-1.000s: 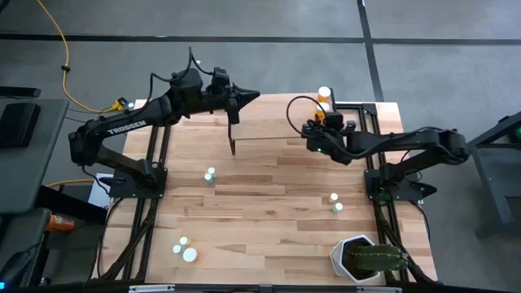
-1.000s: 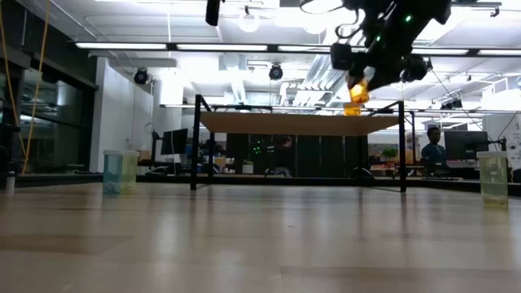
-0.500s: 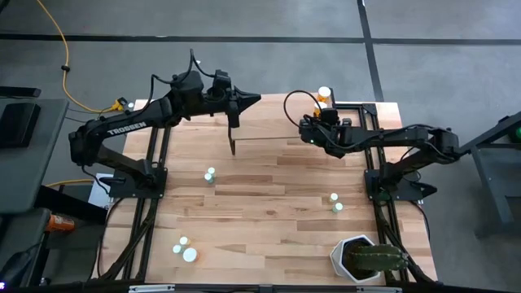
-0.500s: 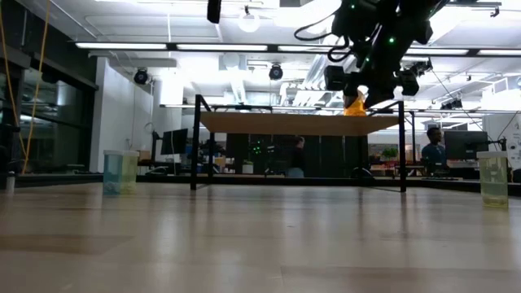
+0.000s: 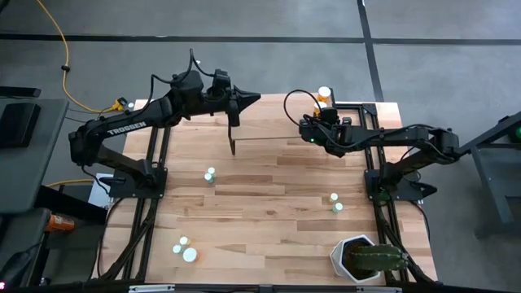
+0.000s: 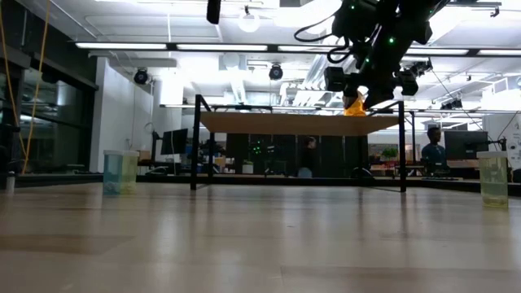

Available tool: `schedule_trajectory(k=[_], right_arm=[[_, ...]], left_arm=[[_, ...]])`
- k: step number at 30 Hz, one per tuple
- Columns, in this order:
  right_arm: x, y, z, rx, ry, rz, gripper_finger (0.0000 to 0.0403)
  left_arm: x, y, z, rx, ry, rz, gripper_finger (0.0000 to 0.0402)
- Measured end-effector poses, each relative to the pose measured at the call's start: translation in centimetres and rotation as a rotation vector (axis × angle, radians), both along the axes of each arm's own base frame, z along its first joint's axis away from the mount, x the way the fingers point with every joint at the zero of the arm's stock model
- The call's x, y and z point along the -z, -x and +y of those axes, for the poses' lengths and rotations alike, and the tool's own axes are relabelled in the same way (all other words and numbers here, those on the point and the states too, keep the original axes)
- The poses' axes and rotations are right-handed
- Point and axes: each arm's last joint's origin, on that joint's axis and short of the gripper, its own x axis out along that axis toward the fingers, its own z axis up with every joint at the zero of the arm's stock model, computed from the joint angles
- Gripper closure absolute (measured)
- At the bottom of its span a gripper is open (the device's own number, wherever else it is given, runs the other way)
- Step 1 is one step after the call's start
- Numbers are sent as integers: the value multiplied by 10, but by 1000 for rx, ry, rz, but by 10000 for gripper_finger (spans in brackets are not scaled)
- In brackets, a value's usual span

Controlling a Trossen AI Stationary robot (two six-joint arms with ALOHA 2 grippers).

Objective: Pick and place medicine bottles onto shelf by color
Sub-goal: Put the top orange pill bottle on the shelf aligned with the orange pill bottle

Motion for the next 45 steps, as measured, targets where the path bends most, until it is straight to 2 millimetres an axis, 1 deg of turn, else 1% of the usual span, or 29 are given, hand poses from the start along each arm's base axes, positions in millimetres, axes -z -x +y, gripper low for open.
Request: schedule_trajectory(k=[9,19,22,28,32,40,45], right_arm=[[0,0,0,-1,-2,2,237],[2,0,1,-23,-32,2,175],[2,-1,1,-27,-37,-1,168],[0,-1,1,-35,-48,-2,167],[-11,-2,1,-36,-48,6,167],[-41,-4,1,-110,-77,143,167],[-51,-1,2,-128,-84,221,166]], left_arm=[[0,0,0,0,0,0,401],[0,0,0,1,1,0,401],[0,0,0,1,0,0,401],[0,0,0,1,0,0,401],[0,0,0,1,1,0,401],[0,0,0,1,1,0,401],[0,0,0,1,1,0,401]])
